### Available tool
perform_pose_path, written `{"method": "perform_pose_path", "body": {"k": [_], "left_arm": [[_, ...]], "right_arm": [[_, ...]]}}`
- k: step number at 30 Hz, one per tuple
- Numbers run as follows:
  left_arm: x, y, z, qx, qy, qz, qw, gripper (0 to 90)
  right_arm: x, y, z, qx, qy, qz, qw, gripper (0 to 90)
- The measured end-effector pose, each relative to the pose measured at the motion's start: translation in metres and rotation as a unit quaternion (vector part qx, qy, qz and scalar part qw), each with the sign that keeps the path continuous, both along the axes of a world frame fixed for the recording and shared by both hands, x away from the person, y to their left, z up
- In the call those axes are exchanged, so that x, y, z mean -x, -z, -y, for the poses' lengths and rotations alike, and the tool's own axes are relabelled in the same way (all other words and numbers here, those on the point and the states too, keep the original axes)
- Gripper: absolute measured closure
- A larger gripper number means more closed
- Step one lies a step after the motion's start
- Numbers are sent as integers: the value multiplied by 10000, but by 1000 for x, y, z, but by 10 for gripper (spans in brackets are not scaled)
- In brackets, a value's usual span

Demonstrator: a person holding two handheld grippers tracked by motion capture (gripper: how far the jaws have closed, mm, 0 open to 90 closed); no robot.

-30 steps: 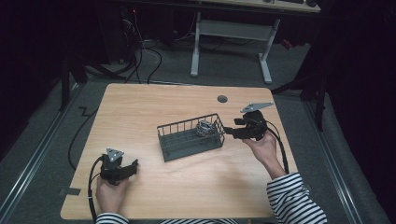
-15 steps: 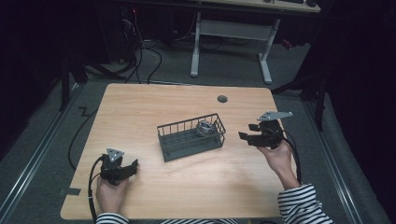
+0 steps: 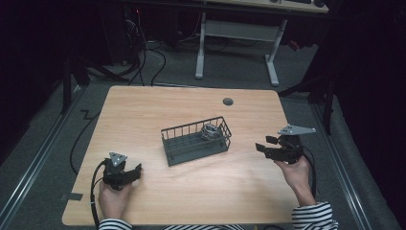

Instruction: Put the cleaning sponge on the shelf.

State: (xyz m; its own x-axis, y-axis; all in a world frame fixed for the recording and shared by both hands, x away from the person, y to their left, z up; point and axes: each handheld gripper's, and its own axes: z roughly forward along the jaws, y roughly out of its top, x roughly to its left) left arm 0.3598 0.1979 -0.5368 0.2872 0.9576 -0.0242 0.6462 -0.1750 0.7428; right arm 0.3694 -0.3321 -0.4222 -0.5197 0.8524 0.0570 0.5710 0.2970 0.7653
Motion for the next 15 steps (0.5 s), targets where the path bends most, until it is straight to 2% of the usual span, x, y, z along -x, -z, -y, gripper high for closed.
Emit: {"method": "perform_pose_path", "body": {"k": [5,15], "left_arm": [[0,0,0,-2,-1,1,10000,271],[0,0,0,-9,-4,4,10000,271]], "right_arm": [[9,7,8,-125,85,56,9999,419],[22,30,13,-298,183,-25,9994,420]]}}
